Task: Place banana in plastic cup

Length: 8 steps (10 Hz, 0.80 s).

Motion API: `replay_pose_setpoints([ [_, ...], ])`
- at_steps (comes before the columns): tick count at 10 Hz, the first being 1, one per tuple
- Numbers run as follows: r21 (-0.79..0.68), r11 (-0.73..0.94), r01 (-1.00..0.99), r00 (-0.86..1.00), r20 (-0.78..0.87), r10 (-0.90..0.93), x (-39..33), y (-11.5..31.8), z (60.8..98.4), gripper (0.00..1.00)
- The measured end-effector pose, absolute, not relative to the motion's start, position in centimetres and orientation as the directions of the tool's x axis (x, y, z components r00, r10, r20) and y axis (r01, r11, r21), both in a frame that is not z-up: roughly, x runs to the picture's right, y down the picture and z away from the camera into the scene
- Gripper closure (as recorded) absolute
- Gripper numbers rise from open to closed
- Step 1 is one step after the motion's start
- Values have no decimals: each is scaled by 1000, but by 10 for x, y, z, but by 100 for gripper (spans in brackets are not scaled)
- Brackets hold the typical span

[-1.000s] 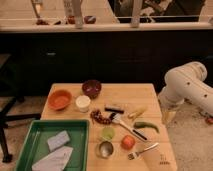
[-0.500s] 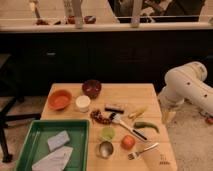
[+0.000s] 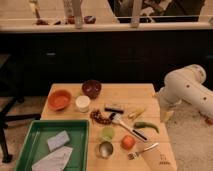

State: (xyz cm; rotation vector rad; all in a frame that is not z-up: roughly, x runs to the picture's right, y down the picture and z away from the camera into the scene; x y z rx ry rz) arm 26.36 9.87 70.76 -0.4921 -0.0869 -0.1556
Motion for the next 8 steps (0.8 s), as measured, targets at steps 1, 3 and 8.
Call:
replay_pose_setpoints([
  [1,-442,863,246,967,168,-190,258,99,716,20],
  [3,-417,840,348,934,231,-272,248,100,730,20],
  [8,-428,784,449,890,291,-351,230,98,768,20],
])
